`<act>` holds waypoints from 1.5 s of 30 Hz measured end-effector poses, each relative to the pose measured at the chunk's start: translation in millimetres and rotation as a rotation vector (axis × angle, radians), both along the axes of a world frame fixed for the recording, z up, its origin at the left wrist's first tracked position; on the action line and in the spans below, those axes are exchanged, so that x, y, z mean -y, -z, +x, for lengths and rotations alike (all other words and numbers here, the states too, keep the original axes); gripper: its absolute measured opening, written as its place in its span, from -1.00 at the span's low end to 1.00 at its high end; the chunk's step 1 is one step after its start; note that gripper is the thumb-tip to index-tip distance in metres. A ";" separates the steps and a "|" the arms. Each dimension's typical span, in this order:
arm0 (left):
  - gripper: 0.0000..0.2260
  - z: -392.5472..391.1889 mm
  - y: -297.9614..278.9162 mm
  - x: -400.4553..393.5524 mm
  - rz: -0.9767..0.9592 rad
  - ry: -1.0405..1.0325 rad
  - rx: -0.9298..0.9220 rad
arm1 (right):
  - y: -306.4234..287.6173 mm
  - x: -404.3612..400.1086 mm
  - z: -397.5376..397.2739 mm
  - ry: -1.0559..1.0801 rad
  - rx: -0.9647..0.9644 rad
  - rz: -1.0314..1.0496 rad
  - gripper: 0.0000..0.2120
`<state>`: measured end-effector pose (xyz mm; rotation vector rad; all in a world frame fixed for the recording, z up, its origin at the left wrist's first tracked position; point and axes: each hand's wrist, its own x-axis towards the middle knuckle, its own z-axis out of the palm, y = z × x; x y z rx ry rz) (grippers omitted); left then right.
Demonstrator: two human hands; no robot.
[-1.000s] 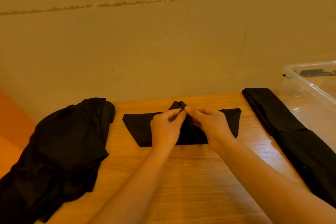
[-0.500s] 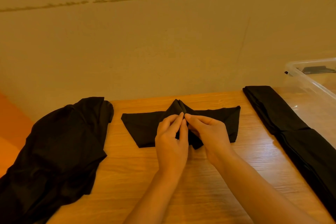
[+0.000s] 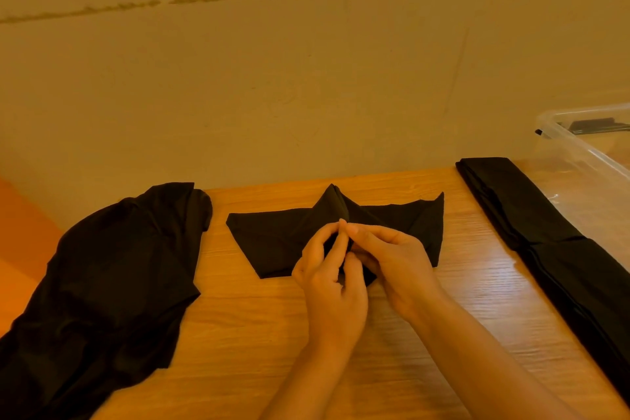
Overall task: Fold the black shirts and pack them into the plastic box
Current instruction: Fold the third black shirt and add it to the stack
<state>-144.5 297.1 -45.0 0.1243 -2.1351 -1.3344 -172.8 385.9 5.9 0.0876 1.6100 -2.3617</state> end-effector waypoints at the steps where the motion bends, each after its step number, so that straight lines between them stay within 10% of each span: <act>1: -0.68 0.3 -2.8 4.3 0.003 0.017 0.018 | 1.6 -0.9 -0.6 0.014 -0.002 0.020 -0.76; 18: -0.81 -191.7 -56.1 62.2 -0.563 0.260 0.892 | 9.9 10.4 3.0 0.010 -0.275 0.370 -0.87; 26: -0.84 -218.7 -56.5 58.1 -0.759 0.359 0.916 | 12.4 4.2 0.9 -0.011 -0.321 0.391 -0.84; 45: -0.85 -189.3 -194.8 91.5 0.006 0.121 0.760 | -63.7 -67.8 -23.0 0.196 -0.578 0.513 -0.83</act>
